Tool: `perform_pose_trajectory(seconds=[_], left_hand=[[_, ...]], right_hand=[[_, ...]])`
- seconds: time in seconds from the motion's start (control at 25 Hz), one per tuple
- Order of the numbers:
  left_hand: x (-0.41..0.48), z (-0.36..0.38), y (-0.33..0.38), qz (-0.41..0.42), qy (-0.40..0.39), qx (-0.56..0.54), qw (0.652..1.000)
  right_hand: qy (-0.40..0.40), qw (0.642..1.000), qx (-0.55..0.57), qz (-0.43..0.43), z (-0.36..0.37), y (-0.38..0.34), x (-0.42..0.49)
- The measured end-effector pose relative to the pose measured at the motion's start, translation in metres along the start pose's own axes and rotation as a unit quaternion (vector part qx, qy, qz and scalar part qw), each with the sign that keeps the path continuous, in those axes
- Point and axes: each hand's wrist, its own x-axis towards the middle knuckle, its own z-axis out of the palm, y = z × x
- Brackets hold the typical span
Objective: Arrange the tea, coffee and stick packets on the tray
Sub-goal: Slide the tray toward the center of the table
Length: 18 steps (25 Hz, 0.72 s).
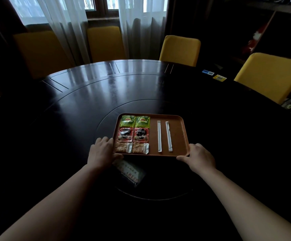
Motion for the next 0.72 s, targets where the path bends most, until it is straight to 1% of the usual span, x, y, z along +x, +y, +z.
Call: perform_pose_trajectory(seconds=[0.28, 0.48, 0.6, 0.72], left_hand=[[0.008, 0.007, 0.003, -0.021, 0.009, -0.001, 1.0], [0.005, 0.009, 0.001, -0.04, 0.009, -0.009, 0.999], [-0.014, 0.006, 0.011, -0.068, 0.024, -0.079, 0.994], [-0.057, 0.01, 0.026, -0.069, 0.043, -0.173, 0.982]], right_hand=[[-0.006, 1.0, -0.018, 0.008, -0.002, -0.005, 0.01], [-0.007, 0.999, 0.024, 0.034, 0.004, -0.002, 0.011], [-0.015, 0.999, 0.034, 0.04, 0.002, -0.003, 0.003], [-0.004, 0.997, 0.071, 0.018, -0.003, 0.0, -0.022]])
